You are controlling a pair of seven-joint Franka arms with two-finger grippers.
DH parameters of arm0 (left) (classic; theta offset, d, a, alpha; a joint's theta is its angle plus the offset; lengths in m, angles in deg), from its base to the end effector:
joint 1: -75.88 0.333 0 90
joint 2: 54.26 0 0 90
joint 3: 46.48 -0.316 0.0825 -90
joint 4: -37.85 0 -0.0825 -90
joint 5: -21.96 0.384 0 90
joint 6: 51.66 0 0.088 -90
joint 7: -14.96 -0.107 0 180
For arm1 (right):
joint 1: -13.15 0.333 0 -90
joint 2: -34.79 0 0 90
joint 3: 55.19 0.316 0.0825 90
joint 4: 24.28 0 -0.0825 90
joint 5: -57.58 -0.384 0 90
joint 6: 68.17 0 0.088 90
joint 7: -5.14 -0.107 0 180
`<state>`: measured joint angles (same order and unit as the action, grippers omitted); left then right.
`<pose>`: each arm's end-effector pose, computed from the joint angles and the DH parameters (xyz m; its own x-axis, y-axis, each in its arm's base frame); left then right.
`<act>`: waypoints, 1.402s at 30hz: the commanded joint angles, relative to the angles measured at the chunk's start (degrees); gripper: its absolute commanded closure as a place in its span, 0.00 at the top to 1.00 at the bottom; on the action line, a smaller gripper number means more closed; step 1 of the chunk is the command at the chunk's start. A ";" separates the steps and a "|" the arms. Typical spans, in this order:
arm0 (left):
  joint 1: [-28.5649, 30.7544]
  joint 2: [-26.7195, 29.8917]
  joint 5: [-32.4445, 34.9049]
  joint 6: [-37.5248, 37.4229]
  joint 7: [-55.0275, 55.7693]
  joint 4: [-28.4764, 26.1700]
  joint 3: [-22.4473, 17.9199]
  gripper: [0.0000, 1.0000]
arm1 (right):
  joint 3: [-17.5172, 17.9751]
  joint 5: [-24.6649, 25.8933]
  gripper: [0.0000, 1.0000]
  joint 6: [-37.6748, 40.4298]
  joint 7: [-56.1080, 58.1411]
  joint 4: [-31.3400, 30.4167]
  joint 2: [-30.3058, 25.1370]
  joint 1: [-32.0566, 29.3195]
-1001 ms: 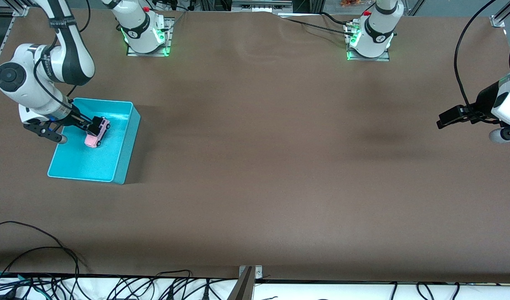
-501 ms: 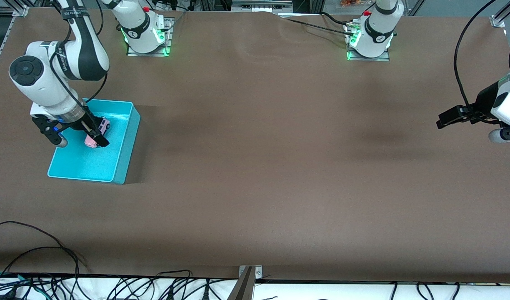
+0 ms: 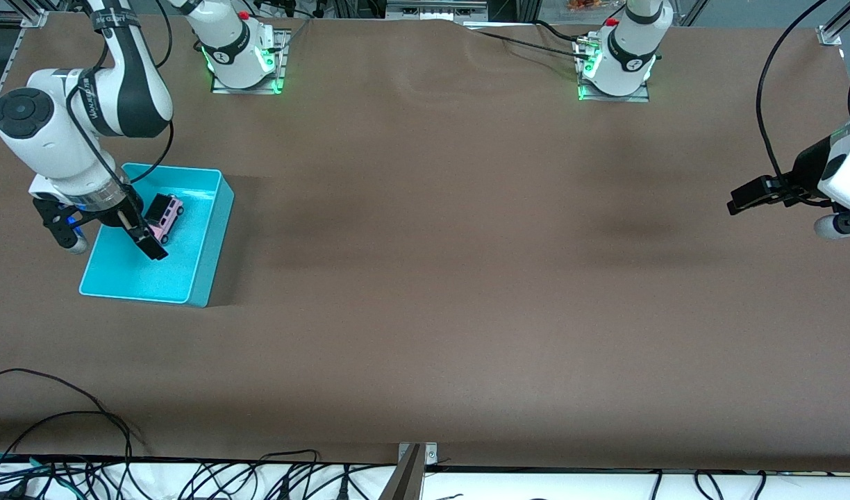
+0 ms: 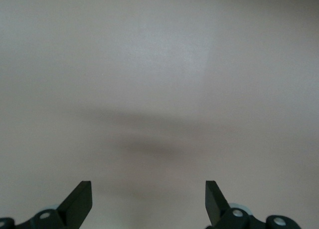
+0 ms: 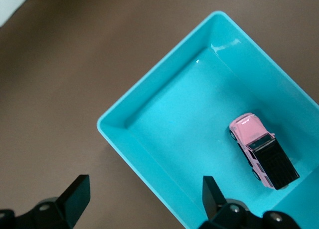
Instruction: Wind and store pink jeep toy
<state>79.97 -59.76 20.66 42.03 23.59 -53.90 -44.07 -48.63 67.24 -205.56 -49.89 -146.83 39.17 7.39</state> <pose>0.5847 0.0159 0.5608 0.9815 0.1802 -0.0653 0.1817 -0.9832 0.0169 0.5689 0.0060 0.3881 0.6526 -0.7300 0.2031 -0.7337 -0.6757 -0.0712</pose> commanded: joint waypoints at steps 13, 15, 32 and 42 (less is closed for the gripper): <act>-0.39 0.75 -0.55 0.88 0.25 -1.06 -0.04 1.00 | -5.14 -11.24 1.00 39.81 37.35 23.31 -1.13 -0.04; -0.39 0.75 -0.55 0.88 0.25 -0.97 -0.12 1.00 | -5.76 -11.24 1.00 42.19 39.29 24.81 -1.48 -0.04; -0.39 0.75 -0.55 0.88 0.25 -0.97 -0.12 1.00 | -9.89 -16.42 1.00 52.31 57.74 32.29 -5.43 0.22; -0.39 0.75 -0.55 0.88 0.25 -1.06 -0.13 1.00 | -12.17 -16.34 1.00 52.05 61.89 32.28 -7.90 5.66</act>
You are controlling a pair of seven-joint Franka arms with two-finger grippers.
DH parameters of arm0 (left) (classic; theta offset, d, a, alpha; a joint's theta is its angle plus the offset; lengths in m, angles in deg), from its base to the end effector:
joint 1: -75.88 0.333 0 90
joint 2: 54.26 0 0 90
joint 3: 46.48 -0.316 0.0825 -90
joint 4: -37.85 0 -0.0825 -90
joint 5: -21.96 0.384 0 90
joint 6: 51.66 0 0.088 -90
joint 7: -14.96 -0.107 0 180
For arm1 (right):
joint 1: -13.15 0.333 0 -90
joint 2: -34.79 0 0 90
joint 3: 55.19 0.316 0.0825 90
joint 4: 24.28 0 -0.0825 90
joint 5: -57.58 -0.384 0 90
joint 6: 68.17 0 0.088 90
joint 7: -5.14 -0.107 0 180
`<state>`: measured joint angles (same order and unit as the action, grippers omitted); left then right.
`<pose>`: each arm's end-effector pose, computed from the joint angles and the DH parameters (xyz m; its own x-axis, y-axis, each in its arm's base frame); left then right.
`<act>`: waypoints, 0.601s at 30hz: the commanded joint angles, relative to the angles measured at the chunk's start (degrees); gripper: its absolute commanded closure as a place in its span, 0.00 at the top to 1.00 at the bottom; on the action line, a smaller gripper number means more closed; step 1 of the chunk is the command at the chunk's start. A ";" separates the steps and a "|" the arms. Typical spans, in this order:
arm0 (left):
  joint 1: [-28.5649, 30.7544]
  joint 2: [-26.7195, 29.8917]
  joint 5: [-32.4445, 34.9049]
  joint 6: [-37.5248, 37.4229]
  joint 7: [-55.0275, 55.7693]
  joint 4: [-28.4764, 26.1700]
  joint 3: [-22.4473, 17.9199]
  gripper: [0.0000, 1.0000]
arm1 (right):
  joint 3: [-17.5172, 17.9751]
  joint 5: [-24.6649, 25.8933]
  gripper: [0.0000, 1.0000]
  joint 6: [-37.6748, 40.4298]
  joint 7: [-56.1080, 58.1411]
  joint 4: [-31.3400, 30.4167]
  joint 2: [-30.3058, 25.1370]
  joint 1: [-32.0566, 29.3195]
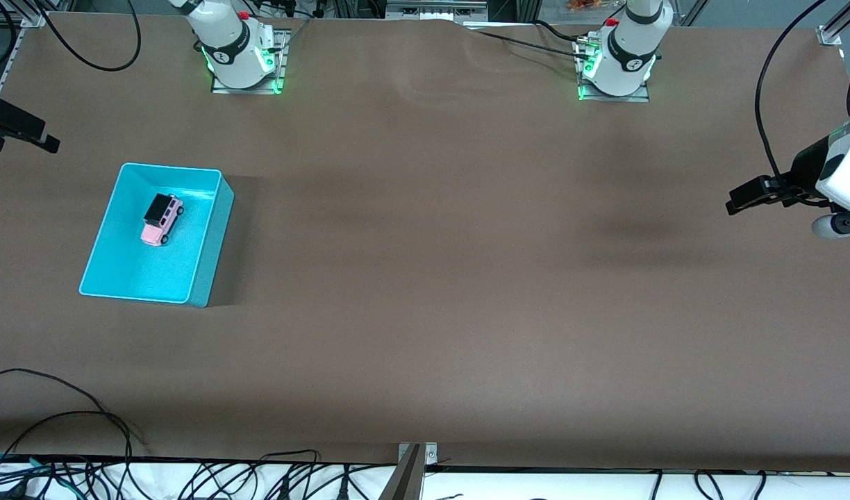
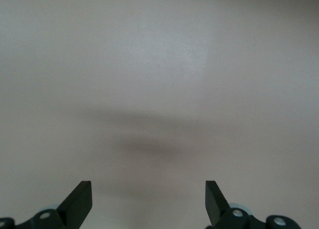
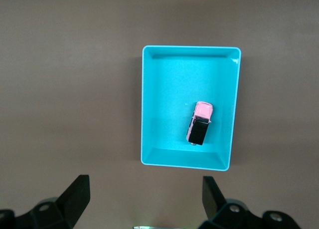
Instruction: Wind and store pink jeep toy
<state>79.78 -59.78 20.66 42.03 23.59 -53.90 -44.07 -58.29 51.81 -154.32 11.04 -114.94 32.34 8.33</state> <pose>0.5848 0.0140 0.5606 0.9820 0.1770 -0.0657 0.1784 -0.9838 0.0169 0.5306 -0.0631 0.6372 0.9993 -0.0289 -0.0249 -0.0314 -0.9939 -0.1059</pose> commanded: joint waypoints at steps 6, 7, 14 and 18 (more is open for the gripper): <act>-0.20 0.77 -0.55 0.88 0.25 -1.06 -0.13 1.00 | -7.00 -0.91 1.00 0.28 0.51 0.40 -1.15 10.18; -0.20 0.77 -0.55 0.88 0.25 -1.06 -0.13 1.00 | -7.09 -0.91 1.00 0.28 0.51 0.40 -1.07 10.36; -0.20 0.77 -0.55 0.88 0.25 -1.06 -0.13 1.00 | -6.75 -0.38 1.00 0.11 0.69 0.49 -1.15 10.53; -0.20 0.69 -0.55 0.88 0.25 -1.06 -0.13 1.00 | -6.31 0.15 1.00 0.11 0.78 0.40 -1.16 10.53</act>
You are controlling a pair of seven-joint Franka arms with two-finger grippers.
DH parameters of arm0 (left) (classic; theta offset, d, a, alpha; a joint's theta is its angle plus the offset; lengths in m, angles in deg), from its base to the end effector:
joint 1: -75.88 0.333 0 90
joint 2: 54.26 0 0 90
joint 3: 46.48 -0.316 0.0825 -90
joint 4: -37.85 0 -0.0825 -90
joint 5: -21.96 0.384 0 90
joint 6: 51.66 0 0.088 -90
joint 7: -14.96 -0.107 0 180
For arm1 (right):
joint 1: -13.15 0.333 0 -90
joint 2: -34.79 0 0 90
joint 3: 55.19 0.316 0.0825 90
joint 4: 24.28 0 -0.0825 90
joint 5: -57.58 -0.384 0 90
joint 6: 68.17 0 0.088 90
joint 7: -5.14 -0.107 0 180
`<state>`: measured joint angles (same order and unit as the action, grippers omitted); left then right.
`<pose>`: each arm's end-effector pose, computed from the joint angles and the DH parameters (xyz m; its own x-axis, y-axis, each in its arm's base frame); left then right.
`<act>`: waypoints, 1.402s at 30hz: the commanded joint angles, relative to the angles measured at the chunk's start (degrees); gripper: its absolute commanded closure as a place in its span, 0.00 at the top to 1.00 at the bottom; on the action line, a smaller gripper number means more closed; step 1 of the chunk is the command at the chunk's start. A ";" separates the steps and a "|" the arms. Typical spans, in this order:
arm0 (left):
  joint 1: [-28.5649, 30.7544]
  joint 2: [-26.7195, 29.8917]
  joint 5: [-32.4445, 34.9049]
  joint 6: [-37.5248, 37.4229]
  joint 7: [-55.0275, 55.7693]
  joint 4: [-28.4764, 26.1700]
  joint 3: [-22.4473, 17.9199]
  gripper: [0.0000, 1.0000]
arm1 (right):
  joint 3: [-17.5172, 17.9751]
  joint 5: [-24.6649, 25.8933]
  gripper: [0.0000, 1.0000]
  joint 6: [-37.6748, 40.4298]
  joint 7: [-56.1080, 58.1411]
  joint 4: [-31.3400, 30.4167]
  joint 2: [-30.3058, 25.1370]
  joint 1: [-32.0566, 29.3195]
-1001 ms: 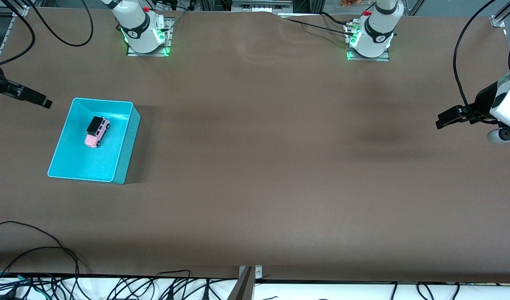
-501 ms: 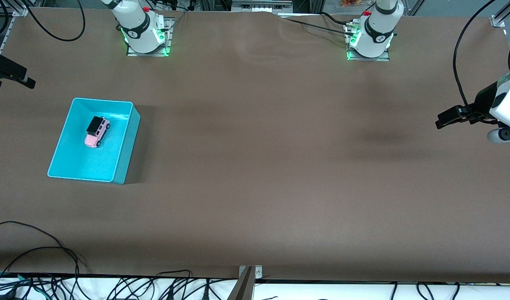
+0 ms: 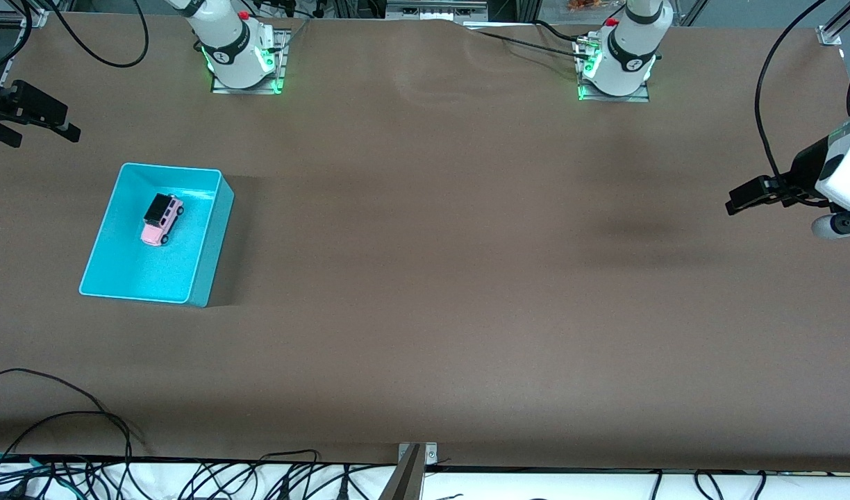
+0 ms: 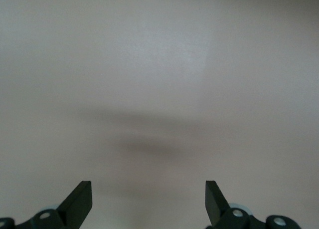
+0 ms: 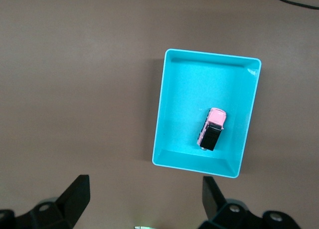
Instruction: Wind and store pink jeep toy
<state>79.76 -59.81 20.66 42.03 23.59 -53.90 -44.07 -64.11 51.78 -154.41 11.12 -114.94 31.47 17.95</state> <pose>0.5850 0.0138 0.5603 0.9820 0.1766 -0.0662 0.1781 -0.9839 0.0168 0.5292 -0.0294 0.6451 0.9992 0.0389 -0.0079 0.0378 -0.9931 -0.1113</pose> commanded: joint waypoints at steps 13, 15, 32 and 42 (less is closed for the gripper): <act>-0.19 0.71 -0.55 0.88 0.25 -1.06 -0.13 1.00 | 2.86 6.06 1.00 -0.25 0.52 0.14 -0.19 0.21; -0.19 0.71 -0.55 0.88 0.25 -0.97 -0.04 1.00 | 3.56 6.06 1.00 -0.86 0.78 -0.13 -0.11 -0.67; -0.19 0.71 -0.63 0.88 0.16 -0.79 -0.04 1.00 | 6.99 5.45 1.00 -5.08 1.22 -1.88 0.42 -5.33; -0.10 0.97 -0.72 1.58 0.25 -0.71 0.13 1.00 | 9.36 4.92 1.00 -8.68 0.43 -3.38 0.42 -8.49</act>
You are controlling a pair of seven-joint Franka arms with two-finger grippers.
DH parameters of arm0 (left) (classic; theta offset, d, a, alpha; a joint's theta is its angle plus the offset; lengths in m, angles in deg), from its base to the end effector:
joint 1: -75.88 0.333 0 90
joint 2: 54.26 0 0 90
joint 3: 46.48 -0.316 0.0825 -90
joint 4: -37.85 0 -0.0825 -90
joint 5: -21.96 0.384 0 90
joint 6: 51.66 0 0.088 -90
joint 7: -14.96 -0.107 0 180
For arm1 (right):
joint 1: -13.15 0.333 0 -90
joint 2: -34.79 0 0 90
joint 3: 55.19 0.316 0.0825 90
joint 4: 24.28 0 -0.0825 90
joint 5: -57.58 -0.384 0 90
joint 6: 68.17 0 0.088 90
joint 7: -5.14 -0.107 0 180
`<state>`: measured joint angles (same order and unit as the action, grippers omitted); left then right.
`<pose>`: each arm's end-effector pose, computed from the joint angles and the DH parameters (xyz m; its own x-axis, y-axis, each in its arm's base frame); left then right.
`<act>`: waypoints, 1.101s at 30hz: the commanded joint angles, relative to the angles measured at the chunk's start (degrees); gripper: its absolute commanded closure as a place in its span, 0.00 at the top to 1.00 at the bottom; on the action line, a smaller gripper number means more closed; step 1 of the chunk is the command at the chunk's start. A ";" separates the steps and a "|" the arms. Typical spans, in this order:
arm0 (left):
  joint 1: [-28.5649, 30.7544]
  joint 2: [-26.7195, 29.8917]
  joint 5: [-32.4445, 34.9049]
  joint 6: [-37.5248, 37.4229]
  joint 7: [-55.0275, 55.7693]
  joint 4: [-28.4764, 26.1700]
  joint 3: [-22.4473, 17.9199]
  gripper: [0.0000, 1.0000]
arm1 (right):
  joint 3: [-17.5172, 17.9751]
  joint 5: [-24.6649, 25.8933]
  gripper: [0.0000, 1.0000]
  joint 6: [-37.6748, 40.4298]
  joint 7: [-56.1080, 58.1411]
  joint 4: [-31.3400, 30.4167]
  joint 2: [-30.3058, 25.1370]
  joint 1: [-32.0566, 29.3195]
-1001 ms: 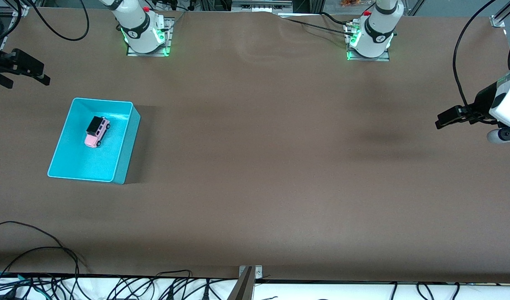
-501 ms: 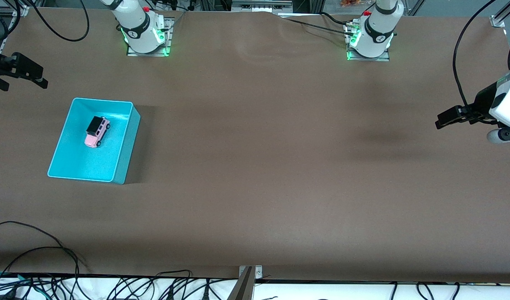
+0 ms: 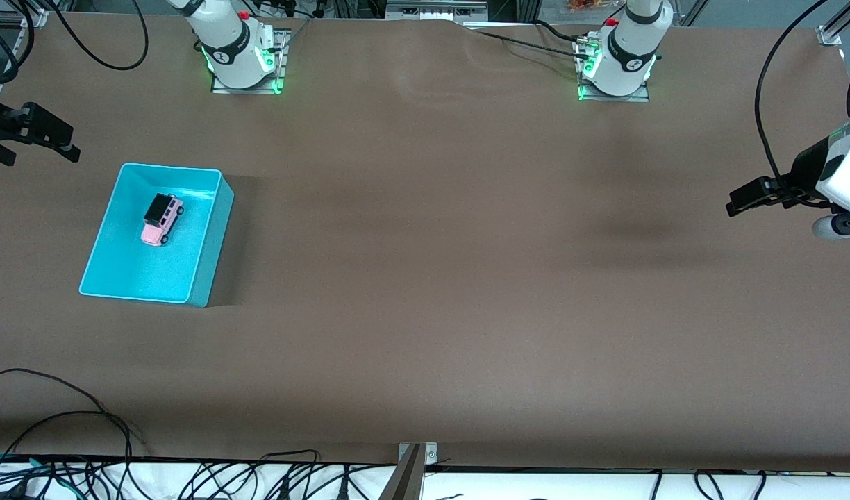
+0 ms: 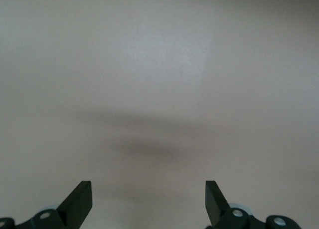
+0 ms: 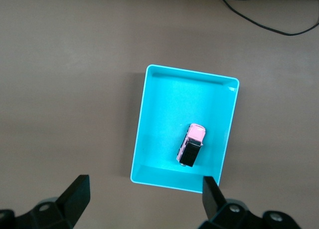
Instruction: Wind and store pink jeep toy
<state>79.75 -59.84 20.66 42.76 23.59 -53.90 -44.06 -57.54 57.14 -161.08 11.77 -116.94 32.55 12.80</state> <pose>0.5865 0.0136 0.5611 0.9828 0.1766 -0.0541 0.1779 -0.9839 0.0187 0.5467 -0.0254 0.6286 0.9967 0.0682 0.0442 0.0684 -0.9976 -0.0042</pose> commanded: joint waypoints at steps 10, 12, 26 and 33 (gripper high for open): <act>-0.08 1.01 -0.72 1.02 0.25 -0.80 0.13 1.00 | 3.06 -0.87 1.00 0.17 -0.48 -1.82 -0.57 -3.61; -0.08 1.01 -0.72 1.02 0.25 -0.80 0.22 1.00 | 3.06 -0.87 1.00 1.41 -0.48 -1.56 -0.04 -3.52; -0.08 0.92 -0.63 1.02 0.34 -0.80 0.13 1.00 | 3.67 -0.87 1.00 4.22 -0.57 -1.29 -0.22 -3.35; -0.08 0.92 -0.63 1.02 0.34 -0.80 0.13 1.00 | 3.67 -0.79 1.00 4.22 -1.00 -0.68 -0.22 -3.43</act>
<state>79.73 -59.82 20.66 43.09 23.59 -53.90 -43.97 -54.46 57.02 -157.69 11.66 -118.27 32.80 10.18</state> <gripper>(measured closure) 0.000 0.000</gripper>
